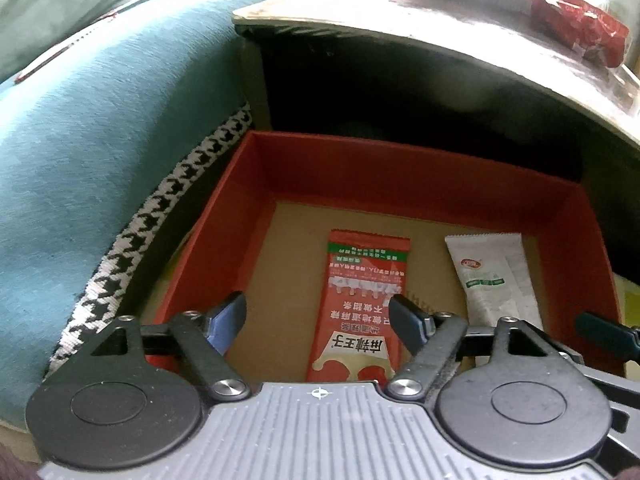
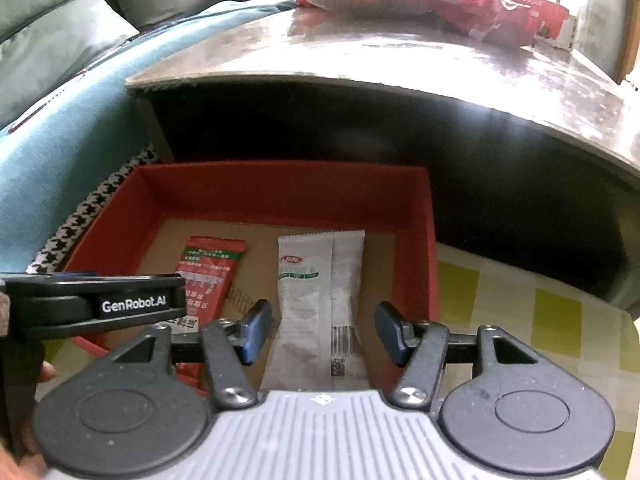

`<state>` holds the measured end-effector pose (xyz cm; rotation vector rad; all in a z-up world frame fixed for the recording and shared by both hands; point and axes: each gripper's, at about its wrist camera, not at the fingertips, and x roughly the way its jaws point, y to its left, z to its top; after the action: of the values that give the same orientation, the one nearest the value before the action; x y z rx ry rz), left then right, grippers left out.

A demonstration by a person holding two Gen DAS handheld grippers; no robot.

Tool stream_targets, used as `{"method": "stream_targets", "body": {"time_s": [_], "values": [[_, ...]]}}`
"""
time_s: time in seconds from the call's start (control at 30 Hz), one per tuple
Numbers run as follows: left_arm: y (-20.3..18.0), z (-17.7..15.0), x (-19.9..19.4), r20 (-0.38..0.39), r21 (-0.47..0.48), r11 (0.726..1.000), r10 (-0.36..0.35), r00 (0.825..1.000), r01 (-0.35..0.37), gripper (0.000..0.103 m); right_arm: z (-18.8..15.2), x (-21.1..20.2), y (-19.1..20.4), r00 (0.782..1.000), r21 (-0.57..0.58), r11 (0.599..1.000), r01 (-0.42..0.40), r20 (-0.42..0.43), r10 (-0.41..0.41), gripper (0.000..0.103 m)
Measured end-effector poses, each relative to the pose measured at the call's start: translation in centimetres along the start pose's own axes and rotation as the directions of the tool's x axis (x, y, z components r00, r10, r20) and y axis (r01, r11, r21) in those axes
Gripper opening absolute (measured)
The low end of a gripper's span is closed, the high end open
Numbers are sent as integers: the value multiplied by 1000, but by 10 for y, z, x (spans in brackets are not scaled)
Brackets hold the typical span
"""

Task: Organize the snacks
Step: 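Lower both packets into the red box and open both tools, then move both tools back over the remaining snacks on the table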

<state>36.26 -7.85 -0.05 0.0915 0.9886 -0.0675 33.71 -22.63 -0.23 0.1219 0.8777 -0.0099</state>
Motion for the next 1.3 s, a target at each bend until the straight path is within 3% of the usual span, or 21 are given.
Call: {"method": "stream_targets", "body": {"time_s": [0.73,1.3], "values": [[14,-39,-55,15,-61,997,-52,999,52,85,-39,-64,-5,999,-32,999,-35,38,37,60],[23,-107,-87,-42,-39,997,-75,996,73,85,-106,-93,-3,997,-52,997,-59,-51,56,61]]}}
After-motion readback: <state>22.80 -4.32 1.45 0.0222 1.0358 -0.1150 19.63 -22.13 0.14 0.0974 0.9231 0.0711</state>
